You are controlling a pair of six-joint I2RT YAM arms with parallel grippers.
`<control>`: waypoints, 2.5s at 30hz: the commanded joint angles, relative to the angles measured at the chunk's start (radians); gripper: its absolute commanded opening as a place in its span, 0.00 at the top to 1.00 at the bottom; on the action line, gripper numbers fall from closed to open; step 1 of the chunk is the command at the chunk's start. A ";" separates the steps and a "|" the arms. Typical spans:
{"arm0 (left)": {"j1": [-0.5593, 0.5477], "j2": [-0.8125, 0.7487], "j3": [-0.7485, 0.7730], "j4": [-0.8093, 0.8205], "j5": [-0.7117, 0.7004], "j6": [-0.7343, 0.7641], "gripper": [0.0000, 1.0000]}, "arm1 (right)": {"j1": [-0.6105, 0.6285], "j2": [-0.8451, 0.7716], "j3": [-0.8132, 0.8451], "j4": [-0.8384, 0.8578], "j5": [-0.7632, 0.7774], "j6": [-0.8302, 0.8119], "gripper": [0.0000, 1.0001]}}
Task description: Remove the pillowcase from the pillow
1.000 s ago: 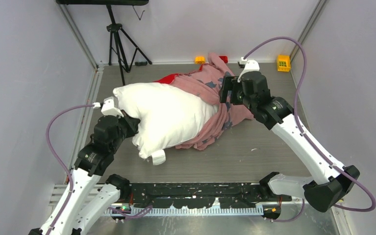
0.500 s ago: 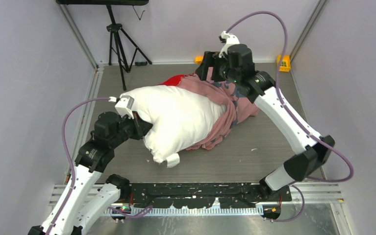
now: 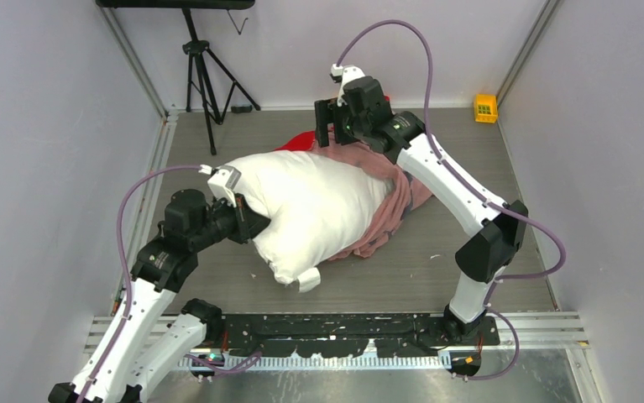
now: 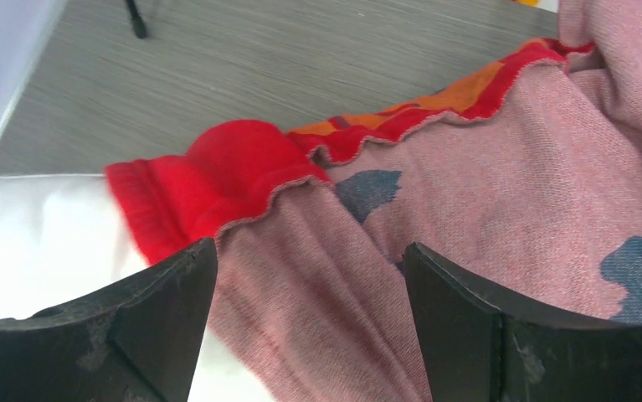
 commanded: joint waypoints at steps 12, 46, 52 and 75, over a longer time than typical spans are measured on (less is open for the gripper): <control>-0.004 0.011 0.080 0.057 0.077 0.023 1.00 | 0.019 0.020 0.005 -0.073 -0.057 -0.134 0.45; 0.085 0.246 0.156 -0.114 -0.376 -0.053 1.00 | -0.633 -0.137 -0.179 -0.011 0.158 0.228 0.46; 0.147 0.296 0.152 -0.060 -0.306 -0.061 1.00 | -0.633 -0.273 -0.268 -0.031 -0.130 0.249 0.26; 0.386 0.369 0.324 -0.063 -0.329 -0.185 0.01 | -0.295 -0.529 -0.427 -0.226 0.135 0.298 0.17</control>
